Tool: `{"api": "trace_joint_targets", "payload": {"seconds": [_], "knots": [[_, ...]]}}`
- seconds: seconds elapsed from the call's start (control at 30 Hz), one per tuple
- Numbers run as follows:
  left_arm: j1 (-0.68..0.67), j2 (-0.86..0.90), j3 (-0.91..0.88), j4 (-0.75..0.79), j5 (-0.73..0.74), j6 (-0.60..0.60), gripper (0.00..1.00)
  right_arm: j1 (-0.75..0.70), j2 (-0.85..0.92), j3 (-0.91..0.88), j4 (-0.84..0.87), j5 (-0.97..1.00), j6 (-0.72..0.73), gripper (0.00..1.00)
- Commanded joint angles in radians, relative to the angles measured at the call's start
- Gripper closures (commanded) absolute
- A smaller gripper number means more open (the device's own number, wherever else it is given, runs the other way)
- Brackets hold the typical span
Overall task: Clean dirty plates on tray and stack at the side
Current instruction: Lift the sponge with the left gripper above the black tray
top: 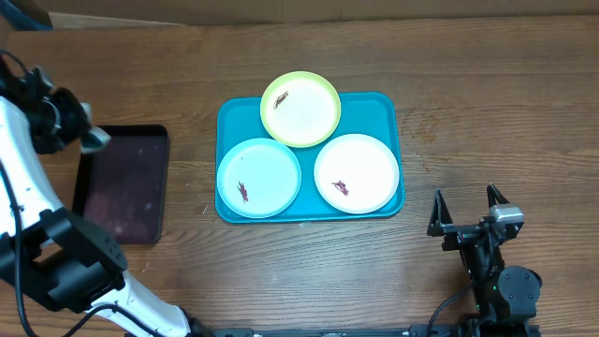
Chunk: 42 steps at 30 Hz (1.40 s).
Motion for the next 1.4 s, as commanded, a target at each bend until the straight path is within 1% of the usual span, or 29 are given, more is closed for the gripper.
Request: {"api": "trace_joint_targets", "payload": {"seconds": [0.0,0.1,0.17,0.3,0.47,0.53,0.6,0.63,0.83,0.9,0.97,1.1,1.2,1.27,1.3,1.37], "knots": [[-0.014,0.018,-0.201,0.076,-0.064,0.018,0.96,-0.003,-0.010,-0.010,0.004,0.001,-0.001,0.00],[-0.010,0.018,-0.303,0.138,-0.082,0.019,0.96,-0.003,-0.010,-0.010,0.004,0.001,-0.001,0.00],[-0.002,0.018,-0.301,0.134,-0.105,0.018,0.96,-0.003,-0.010,-0.010,0.004,0.001,-0.001,0.00],[0.015,0.016,-0.162,0.030,-0.096,-0.003,0.96,-0.003,-0.010,-0.010,0.004,0.001,-0.001,0.00],[0.018,0.016,0.062,-0.085,0.029,-0.005,0.96,-0.003,-0.010,-0.010,0.004,0.001,0.000,0.00],[0.009,0.016,0.079,-0.087,0.006,0.027,0.96,-0.003,-0.010,-0.010,0.004,0.001,-0.001,0.00],[0.003,0.018,0.046,-0.069,-0.029,0.034,0.96,-0.003,-0.010,-0.010,0.004,0.001,-0.001,0.00],[0.001,0.018,0.002,-0.043,-0.029,0.035,0.96,-0.003,-0.010,-0.010,0.004,0.001,-0.001,0.00],[0.002,0.018,-0.329,0.164,-0.029,0.042,0.96,-0.003,-0.010,-0.010,0.004,0.001,-0.001,0.00],[0.010,0.018,-0.353,0.183,-0.029,0.045,0.96,-0.003,-0.010,-0.010,0.004,0.001,-0.001,0.00],[0.020,0.016,-0.313,0.159,-0.029,0.045,0.96,-0.003,-0.010,-0.010,0.004,0.001,-0.001,0.00],[0.029,0.011,-0.110,0.019,-0.018,0.043,0.96,-0.003,-0.010,-0.010,0.004,0.001,0.000,0.00],[0.029,0.010,0.056,-0.069,0.051,0.040,0.96,-0.003,-0.010,-0.010,0.004,0.001,-0.001,0.00],[0.026,0.010,0.137,-0.111,0.107,0.040,0.96,-0.003,-0.010,-0.010,0.004,0.001,-0.001,0.00],[0.024,0.010,0.157,-0.121,0.109,0.041,0.96,-0.003,-0.010,-0.010,0.004,0.001,-0.001,0.00],[0.019,0.011,0.153,-0.117,0.055,0.041,0.96,-0.003,-0.010,-0.010,0.004,0.001,-0.001,0.00]]}}
